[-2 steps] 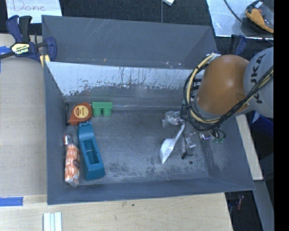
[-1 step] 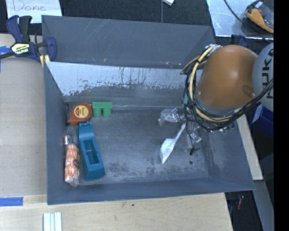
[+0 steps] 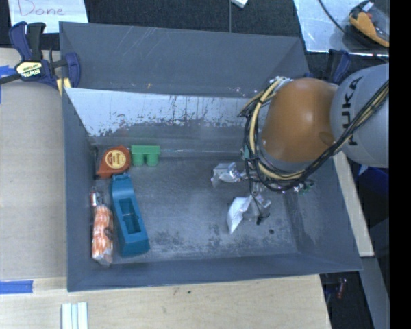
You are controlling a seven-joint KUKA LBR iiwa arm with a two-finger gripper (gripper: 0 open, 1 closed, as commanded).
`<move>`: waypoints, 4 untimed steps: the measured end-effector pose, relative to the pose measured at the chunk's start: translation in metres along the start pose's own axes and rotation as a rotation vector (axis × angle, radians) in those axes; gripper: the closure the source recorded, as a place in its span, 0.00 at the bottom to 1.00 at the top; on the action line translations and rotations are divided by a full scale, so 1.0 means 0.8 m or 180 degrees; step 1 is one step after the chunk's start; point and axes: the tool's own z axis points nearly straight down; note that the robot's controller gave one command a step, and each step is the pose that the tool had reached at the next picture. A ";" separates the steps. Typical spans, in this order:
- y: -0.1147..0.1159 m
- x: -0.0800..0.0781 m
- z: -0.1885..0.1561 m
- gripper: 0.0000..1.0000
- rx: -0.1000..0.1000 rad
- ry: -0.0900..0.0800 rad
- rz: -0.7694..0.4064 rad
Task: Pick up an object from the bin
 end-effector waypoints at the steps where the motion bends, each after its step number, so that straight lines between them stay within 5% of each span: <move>1: -0.024 -0.018 0.039 0.00 0.0053 -0.0046 -0.1307; 2: -0.020 -0.001 0.037 1.00 0.0019 -0.0024 -0.0826; 4: -0.019 0.002 0.024 1.00 0.0012 -0.0020 -0.0775</move>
Offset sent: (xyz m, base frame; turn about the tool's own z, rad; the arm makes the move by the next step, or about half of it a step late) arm 0.0067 -0.0128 -0.0320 -0.2459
